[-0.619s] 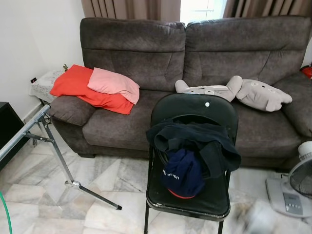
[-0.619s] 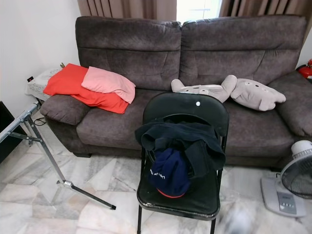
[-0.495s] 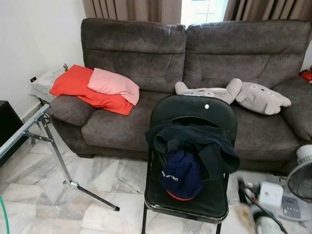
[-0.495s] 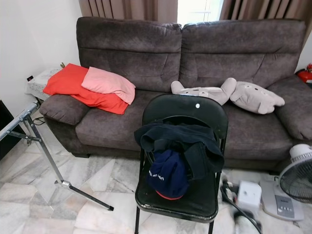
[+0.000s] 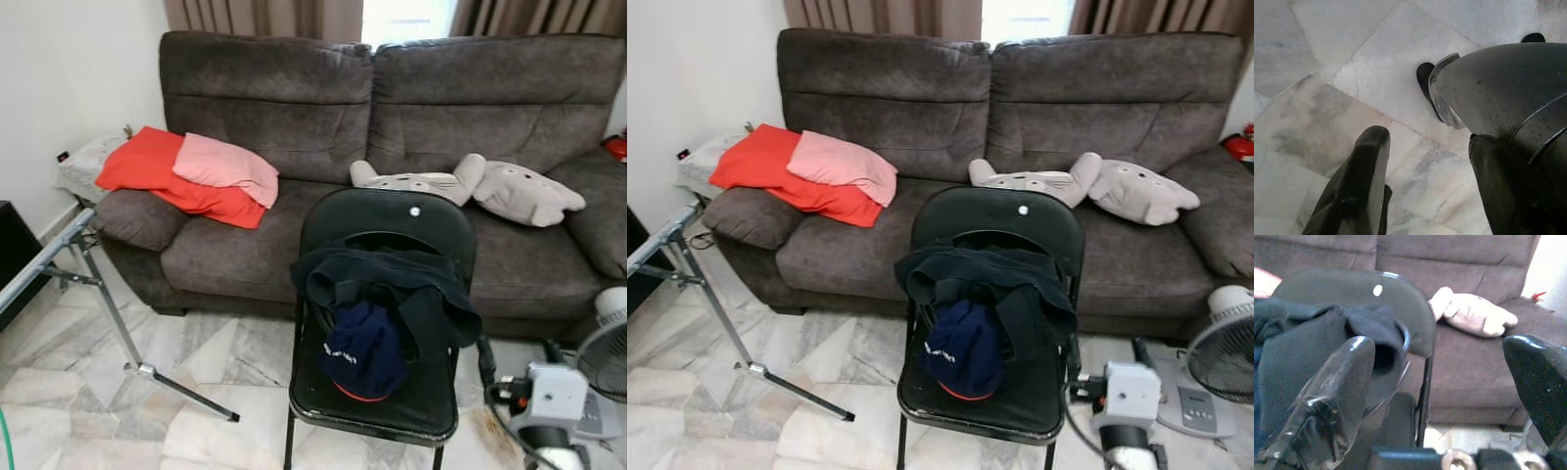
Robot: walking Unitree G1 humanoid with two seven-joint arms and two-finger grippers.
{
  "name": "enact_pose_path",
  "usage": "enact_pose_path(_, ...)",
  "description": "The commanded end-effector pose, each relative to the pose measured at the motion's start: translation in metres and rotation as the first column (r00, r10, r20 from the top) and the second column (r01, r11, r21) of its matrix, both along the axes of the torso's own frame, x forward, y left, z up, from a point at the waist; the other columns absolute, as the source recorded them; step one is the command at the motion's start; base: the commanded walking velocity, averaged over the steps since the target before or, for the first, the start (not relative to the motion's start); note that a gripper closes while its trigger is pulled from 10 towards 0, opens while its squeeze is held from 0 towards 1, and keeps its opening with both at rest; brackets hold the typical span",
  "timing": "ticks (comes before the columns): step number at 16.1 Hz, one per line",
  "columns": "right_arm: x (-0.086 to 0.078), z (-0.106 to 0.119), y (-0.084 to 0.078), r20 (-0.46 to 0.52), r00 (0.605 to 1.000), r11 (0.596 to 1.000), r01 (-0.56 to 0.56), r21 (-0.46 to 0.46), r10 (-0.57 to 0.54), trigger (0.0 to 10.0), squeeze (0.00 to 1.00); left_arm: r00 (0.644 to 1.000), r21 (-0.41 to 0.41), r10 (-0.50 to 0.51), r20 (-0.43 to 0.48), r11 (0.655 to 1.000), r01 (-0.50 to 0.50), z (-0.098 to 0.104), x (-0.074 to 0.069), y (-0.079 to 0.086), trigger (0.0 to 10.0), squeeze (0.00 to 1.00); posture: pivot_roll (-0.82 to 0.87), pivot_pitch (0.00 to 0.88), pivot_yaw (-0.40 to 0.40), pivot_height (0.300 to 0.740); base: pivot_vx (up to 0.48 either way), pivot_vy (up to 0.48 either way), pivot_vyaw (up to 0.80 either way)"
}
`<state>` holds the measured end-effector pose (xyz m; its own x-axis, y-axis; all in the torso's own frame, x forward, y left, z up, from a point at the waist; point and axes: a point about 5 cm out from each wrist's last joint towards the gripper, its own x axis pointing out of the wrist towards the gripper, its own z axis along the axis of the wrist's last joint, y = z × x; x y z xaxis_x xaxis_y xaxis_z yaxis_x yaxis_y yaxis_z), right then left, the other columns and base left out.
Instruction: Hang hanger
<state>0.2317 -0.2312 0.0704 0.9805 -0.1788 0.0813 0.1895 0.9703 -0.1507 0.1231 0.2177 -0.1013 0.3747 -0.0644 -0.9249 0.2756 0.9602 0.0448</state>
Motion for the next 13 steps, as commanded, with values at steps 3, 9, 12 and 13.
enact_pose_path(3, 0.014, 0.028, 0.011, 0.072, 0.997, 1.0, 0.006, 0.031, -0.009, 10.0, 0.0, 1.0, 0.003, -0.006, -0.01, 1.0, 0.006, 0.0, -0.002, 0.001, 10.0, 0.0, -0.05, 0.0, 0.019, 0.74, 0.0, 0.0, 0.0)
enact_pose_path(9, 0.016, 0.036, 0.022, 0.076, 0.997, 0.999, -0.003, 0.044, -0.001, 10.0, 0.0, 1.0, 0.027, 0.024, 0.013, 0.999, -0.024, 0.002, 0.001, 0.007, 10.0, 0.0, -0.03, 0.0, 0.028, 0.74, 0.0, 0.0, 0.0)
enact_pose_path(12, 0.016, 0.037, 0.021, 0.071, 0.997, 0.999, -0.003, 0.037, 0.001, 10.0, 0.0, 1.0, 0.015, 0.021, 0.01, 1.0, -0.021, 0.001, 0.001, 0.006, 10.0, 0.0, -0.04, 0.0, 0.029, 0.74, 0.0, 0.0, 0.0)
enact_pose_path(13, 0.017, 0.038, 0.02, 0.071, 0.997, 0.999, 0.0, 0.037, -0.003, 10.0, 0.0, 1.0, 0.007, 0.014, 0.008, 1.0, -0.014, 0.001, 0.001, 0.004, 10.0, 0.0, -0.04, 0.0, 0.028, 0.74, 0.266, 0.0, 0.0)
